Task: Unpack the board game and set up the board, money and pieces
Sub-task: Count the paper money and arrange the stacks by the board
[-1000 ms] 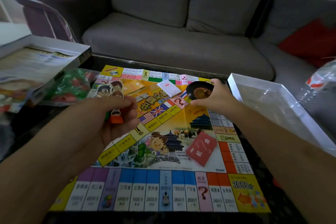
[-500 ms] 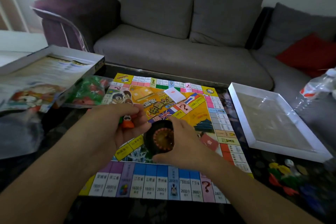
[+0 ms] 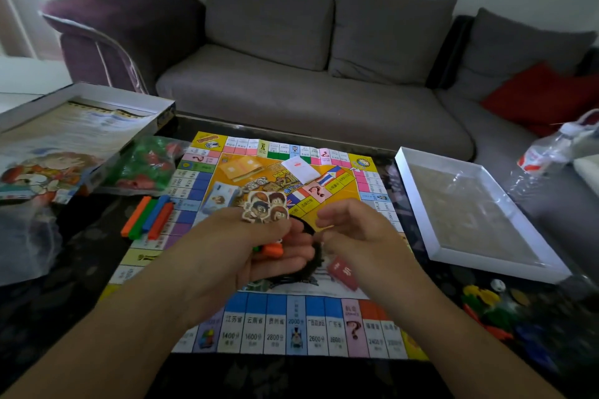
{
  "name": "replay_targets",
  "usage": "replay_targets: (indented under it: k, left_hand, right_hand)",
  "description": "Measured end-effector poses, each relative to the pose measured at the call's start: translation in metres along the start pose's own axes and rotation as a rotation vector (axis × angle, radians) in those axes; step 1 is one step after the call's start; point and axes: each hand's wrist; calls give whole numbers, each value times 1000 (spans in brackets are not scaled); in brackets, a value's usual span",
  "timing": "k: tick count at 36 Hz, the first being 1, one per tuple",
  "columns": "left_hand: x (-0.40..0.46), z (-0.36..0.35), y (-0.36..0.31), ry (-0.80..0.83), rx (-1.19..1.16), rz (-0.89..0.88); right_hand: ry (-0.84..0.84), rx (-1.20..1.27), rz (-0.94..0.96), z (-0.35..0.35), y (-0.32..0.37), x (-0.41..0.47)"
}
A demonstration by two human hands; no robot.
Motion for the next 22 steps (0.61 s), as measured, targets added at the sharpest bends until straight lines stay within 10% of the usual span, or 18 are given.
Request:
replay_targets:
  k: [10,22]
  left_hand:
    - [-12,-32,24,203,91,38]
    - [-7,-56,36,-7,67,103]
  right_hand:
    - [140,47,63,23,-6,-23]
    - [-111,-64,0,80,-31,-23]
Point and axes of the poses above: each hand's wrist, its own x-axis towards the middle knuckle, its own z-axis out of the back of the hand, y = z × x, and after that the axes turned 15 degrees about -z, right-handed
